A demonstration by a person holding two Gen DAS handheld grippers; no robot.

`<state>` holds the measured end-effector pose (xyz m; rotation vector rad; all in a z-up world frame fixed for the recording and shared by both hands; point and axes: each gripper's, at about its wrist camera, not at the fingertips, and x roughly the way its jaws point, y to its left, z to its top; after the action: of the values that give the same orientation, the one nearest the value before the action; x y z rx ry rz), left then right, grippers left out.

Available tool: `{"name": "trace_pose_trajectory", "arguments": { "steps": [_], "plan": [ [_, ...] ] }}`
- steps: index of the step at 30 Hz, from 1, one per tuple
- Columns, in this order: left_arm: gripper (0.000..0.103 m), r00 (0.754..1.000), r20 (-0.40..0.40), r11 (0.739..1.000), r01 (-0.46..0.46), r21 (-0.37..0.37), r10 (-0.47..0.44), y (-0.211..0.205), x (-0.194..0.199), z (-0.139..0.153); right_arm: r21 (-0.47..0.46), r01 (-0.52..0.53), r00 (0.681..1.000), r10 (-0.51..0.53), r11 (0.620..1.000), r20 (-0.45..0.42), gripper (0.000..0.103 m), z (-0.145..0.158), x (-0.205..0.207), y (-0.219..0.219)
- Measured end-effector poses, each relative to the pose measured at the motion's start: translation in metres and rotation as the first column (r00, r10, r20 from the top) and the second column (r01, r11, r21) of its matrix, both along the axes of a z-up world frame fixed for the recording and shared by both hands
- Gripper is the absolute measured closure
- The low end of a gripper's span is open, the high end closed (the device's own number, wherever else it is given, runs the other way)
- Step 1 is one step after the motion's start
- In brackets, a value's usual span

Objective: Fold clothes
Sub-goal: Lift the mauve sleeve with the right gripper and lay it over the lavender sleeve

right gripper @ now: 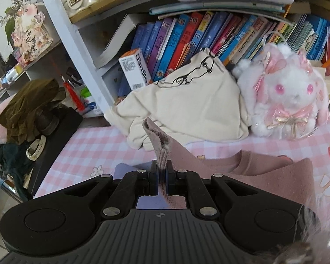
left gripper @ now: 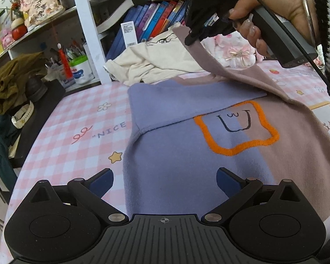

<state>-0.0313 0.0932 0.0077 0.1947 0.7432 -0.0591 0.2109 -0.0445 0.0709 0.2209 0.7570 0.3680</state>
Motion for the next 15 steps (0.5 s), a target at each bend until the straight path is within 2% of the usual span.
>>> {"name": "trace_pose_trajectory", "arguments": {
  "steps": [4,6,8,9,10,15],
  "plan": [
    [0.002,1.0,-0.001,1.0,-0.011,0.0,0.011,0.002,-0.002,0.0,0.022,-0.03,0.999,0.03,0.999,-0.014,0.096,-0.005,-0.001,0.005],
    [0.002,1.0,0.001,1.0,-0.016,0.0,0.016,0.003,-0.003,0.0,0.04,-0.049,0.998,0.05,0.998,-0.025,0.092,-0.007,-0.003,0.007],
    [0.002,1.0,0.005,1.0,-0.02,0.0,0.02,0.003,-0.004,0.001,0.058,-0.067,0.997,0.068,0.996,-0.024,0.083,-0.006,-0.006,0.007],
    [0.002,1.0,0.006,1.0,-0.022,-0.001,0.022,0.003,-0.005,0.002,0.067,-0.074,0.997,0.075,0.995,-0.016,0.072,-0.005,-0.008,0.007],
    [0.002,1.0,0.008,1.0,-0.022,-0.002,0.022,0.003,-0.005,0.002,0.076,-0.082,0.997,0.082,0.994,-0.008,0.068,-0.003,-0.011,0.006],
    [0.002,1.0,0.013,1.0,-0.009,-0.015,0.009,0.0,-0.003,0.004,0.066,-0.086,0.996,0.085,0.994,0.012,0.068,0.004,-0.025,-0.005]
  ]
}}
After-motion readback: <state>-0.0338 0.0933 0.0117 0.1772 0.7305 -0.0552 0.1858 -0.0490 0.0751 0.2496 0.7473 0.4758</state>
